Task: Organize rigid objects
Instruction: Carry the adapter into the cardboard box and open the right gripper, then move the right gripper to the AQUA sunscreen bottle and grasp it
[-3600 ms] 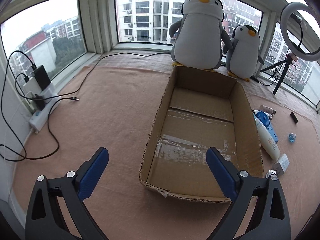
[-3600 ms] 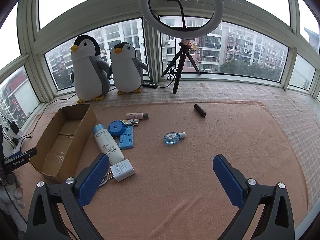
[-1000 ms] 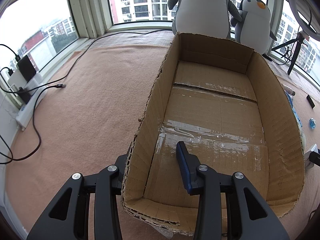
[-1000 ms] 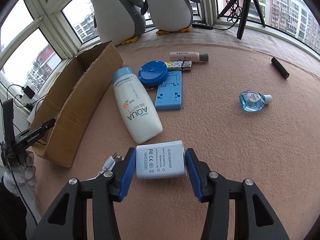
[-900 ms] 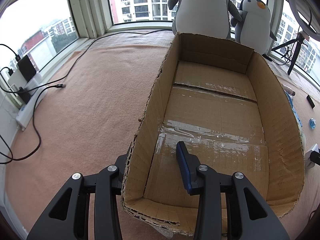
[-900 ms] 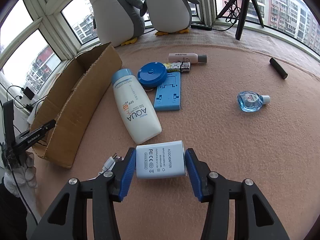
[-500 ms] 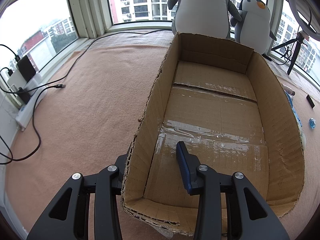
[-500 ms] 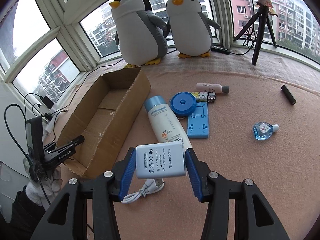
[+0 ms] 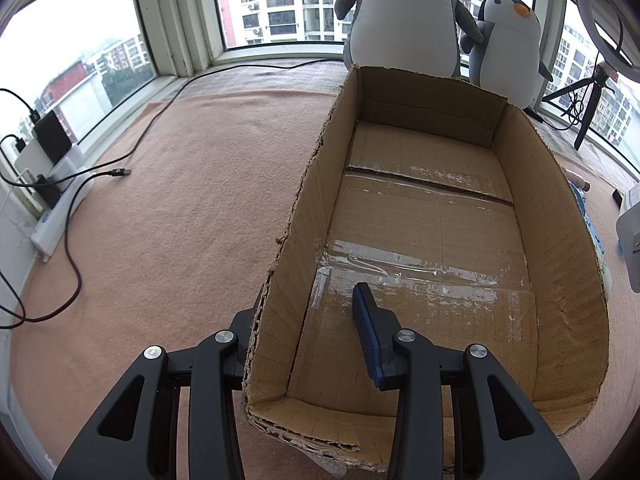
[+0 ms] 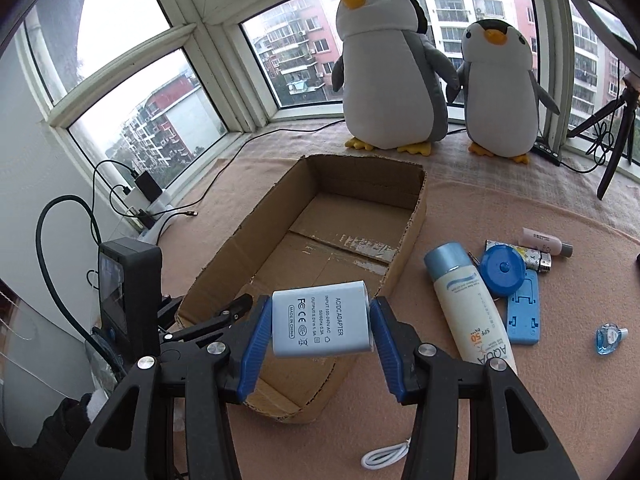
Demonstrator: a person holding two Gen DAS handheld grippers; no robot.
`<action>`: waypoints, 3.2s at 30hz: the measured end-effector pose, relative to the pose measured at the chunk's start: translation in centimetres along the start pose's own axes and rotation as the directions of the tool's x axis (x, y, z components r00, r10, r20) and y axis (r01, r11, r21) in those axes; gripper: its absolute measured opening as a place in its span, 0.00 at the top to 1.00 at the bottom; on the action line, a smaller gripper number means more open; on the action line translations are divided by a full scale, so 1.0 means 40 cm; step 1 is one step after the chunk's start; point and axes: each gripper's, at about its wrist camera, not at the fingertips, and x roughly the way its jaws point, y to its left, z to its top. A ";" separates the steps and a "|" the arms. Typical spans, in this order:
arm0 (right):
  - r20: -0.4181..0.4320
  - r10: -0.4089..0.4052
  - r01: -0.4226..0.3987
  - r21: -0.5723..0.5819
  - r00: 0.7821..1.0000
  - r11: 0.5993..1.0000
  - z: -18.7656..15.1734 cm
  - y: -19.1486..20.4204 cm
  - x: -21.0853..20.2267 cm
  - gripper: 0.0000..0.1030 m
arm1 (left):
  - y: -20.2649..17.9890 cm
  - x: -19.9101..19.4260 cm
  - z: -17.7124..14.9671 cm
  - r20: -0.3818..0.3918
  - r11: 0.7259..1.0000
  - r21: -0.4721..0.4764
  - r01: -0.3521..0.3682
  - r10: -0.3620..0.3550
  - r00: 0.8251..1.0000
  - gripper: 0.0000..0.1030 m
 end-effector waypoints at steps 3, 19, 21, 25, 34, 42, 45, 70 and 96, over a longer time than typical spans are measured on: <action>-0.013 0.002 -0.003 -0.018 1.000 1.000 0.006 0.022 0.026 0.56 | 0.000 0.000 0.000 0.000 1.000 -0.001 0.000 0.000 1.000 0.63; -0.057 0.014 -0.017 -0.052 0.998 0.999 0.001 0.051 0.085 0.50 | 0.002 0.001 -0.001 0.000 1.000 0.000 0.001 -0.001 1.000 0.63; -0.047 0.009 -0.012 -0.056 0.999 0.998 0.001 0.056 0.080 0.38 | 0.002 0.001 -0.001 0.000 1.000 0.000 0.001 -0.001 1.000 0.63; -0.027 0.003 -0.004 -0.054 1.000 0.999 0.002 0.056 0.065 0.31 | 0.002 0.000 0.001 0.000 1.000 -0.001 0.002 -0.002 1.000 0.63; -0.015 -0.001 0.001 0.000 1.000 1.000 -0.006 0.017 0.032 0.31 | 0.002 0.000 0.001 0.001 1.000 -0.001 0.002 -0.002 1.000 0.63; 0.005 -0.026 0.025 0.070 1.000 0.997 -0.042 -0.075 -0.028 0.31 | 0.003 0.000 0.000 0.001 1.000 -0.001 0.003 -0.003 1.000 0.64; 0.010 -0.046 0.044 0.093 0.999 0.995 -0.055 -0.122 -0.048 0.31 | 0.003 0.000 0.001 0.001 1.000 -0.001 0.002 -0.002 1.000 0.63; -0.114 -0.109 0.109 -0.007 0.987 0.994 0.004 -0.277 0.115 0.45 | -0.004 0.003 0.000 -0.004 1.000 -0.006 0.006 -0.006 1.000 0.63; -0.136 -0.155 0.138 -0.129 0.978 0.982 -0.005 -0.258 0.180 0.56 | 0.003 0.009 0.002 -0.007 1.000 -0.010 0.005 -0.005 1.000 0.63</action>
